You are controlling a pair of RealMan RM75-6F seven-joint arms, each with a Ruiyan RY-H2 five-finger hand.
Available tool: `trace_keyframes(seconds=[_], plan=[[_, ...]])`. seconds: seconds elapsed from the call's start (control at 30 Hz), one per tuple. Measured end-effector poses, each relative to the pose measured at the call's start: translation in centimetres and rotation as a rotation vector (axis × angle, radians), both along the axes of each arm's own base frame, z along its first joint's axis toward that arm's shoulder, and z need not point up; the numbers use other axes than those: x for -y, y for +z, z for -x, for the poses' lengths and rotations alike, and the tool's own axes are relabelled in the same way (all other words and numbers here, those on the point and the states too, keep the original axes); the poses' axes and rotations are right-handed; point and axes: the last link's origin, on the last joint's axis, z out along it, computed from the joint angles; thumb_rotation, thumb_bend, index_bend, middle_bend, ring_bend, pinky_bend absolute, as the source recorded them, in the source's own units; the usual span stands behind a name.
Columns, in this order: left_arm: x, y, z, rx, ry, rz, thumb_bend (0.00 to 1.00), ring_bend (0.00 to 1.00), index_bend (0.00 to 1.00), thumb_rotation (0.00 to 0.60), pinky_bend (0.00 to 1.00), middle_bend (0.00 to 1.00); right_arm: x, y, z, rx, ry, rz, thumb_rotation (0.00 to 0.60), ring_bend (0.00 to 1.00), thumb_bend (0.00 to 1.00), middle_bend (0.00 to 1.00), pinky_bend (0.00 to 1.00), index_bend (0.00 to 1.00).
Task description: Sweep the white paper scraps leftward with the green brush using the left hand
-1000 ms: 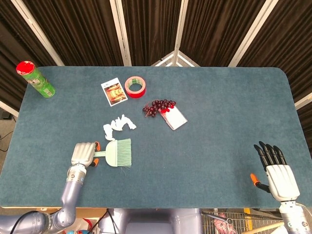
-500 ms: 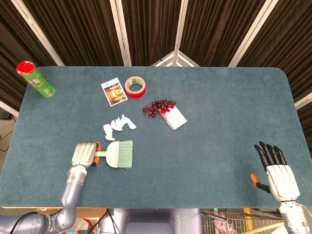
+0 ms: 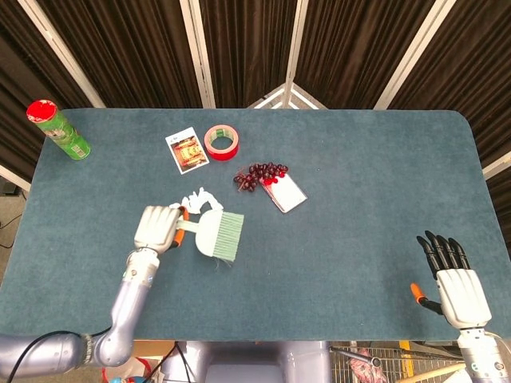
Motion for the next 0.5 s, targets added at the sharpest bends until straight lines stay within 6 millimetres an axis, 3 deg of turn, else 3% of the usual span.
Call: trace_keyframes(seconds=[0.23,0.5], plan=[[-3.2,-1.6,-2.3,-0.057,-0.005,-0.015,0.73,1.00,0.76,0.600,1.00,1.00,0.2,0.2,0.2,0.019,-0.014,0.004,0.600,0.00,0.32,0.00,0.00,0.00],[-6.6,-3.7,-2.5,-0.086,0.046,-0.022,0.73,1.00,0.76,0.600,1.00,1.00,0.4,0.2,0.3,0.038,-0.027,-0.006,0.600,0.00,0.32,0.00,0.00,0.00]])
